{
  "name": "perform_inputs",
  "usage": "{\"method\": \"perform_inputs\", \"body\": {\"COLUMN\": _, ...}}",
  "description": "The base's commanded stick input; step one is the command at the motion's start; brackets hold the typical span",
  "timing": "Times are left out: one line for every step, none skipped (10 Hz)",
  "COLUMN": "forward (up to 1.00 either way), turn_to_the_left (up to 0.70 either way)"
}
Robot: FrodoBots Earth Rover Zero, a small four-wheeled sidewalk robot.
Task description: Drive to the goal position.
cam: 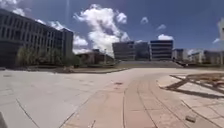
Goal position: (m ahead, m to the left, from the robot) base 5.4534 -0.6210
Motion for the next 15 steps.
{"method": "perform_inputs", "body": {"forward": 0.70, "turn_to_the_left": 0.00}}
{"method": "perform_inputs", "body": {"forward": 0.70, "turn_to_the_left": -0.21}}
{"method": "perform_inputs", "body": {"forward": 0.70, "turn_to_the_left": -0.15}}
{"method": "perform_inputs", "body": {"forward": 0.70, "turn_to_the_left": 0.02}}
{"method": "perform_inputs", "body": {"forward": 0.70, "turn_to_the_left": 0.01}}
{"method": "perform_inputs", "body": {"forward": 0.70, "turn_to_the_left": 0.01}}
{"method": "perform_inputs", "body": {"forward": 0.70, "turn_to_the_left": -0.32}}
{"method": "perform_inputs", "body": {"forward": 0.70, "turn_to_the_left": -0.34}}
{"method": "perform_inputs", "body": {"forward": 0.70, "turn_to_the_left": -0.16}}
{"method": "perform_inputs", "body": {"forward": 0.70, "turn_to_the_left": 0.08}}
{"method": "perform_inputs", "body": {"forward": 0.70, "turn_to_the_left": 0.05}}
{"method": "perform_inputs", "body": {"forward": 0.70, "turn_to_the_left": 0.02}}
{"method": "perform_inputs", "body": {"forward": 0.70, "turn_to_the_left": -0.11}}
{"method": "perform_inputs", "body": {"forward": 0.70, "turn_to_the_left": -0.26}}
{"method": "perform_inputs", "body": {"forward": 0.70, "turn_to_the_left": -0.22}}
